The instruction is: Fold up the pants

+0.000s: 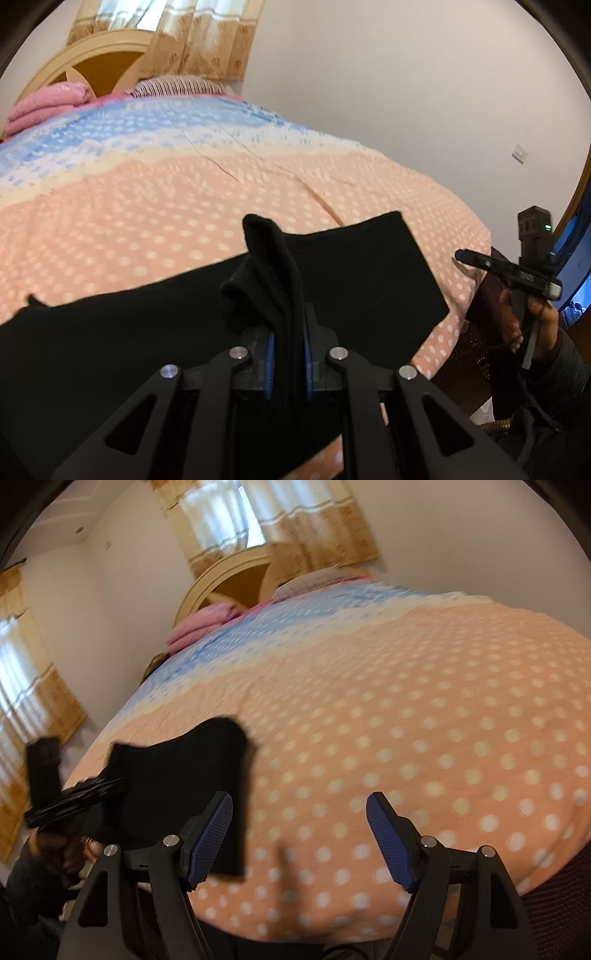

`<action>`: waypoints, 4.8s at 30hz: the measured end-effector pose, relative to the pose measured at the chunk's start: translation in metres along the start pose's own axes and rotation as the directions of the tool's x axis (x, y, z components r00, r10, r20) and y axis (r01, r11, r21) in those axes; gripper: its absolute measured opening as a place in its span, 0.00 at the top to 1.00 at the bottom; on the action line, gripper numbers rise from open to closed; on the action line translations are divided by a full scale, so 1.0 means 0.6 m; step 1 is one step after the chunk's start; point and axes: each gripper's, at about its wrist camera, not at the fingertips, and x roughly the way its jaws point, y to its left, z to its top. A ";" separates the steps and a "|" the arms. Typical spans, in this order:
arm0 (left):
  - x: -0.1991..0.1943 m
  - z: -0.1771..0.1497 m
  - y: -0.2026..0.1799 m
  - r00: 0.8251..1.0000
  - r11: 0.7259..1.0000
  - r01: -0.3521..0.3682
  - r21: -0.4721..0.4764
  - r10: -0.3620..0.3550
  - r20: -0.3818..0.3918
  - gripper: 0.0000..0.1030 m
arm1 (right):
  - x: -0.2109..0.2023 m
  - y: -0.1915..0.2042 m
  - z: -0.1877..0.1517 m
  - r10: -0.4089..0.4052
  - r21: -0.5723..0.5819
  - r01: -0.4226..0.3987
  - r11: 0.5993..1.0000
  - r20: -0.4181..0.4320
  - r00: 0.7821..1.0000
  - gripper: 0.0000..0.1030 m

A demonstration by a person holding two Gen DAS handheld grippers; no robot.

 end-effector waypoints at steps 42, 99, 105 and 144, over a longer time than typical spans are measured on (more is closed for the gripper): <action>-0.100 -0.062 0.117 0.945 0.946 -0.322 -0.036 0.323 0.051 0.39 | 0.063 0.115 0.058 0.049 -0.144 -0.044 0.989 0.031 0.998 0.26; -0.251 -0.203 0.371 0.797 0.737 -0.568 -0.366 0.604 -0.020 0.18 | 0.153 0.429 -0.064 0.326 -0.496 -0.450 0.743 -0.319 0.890 0.17; -0.268 -0.202 0.364 0.817 0.748 -0.541 -0.384 0.576 -0.030 0.55 | 0.122 0.350 -0.041 0.326 -0.435 -0.406 0.804 -0.249 0.912 0.17; -0.243 0.026 0.052 0.959 0.985 -0.072 -0.154 0.111 0.262 0.74 | 0.045 0.070 0.052 0.079 -0.072 -0.076 0.995 0.047 0.996 0.17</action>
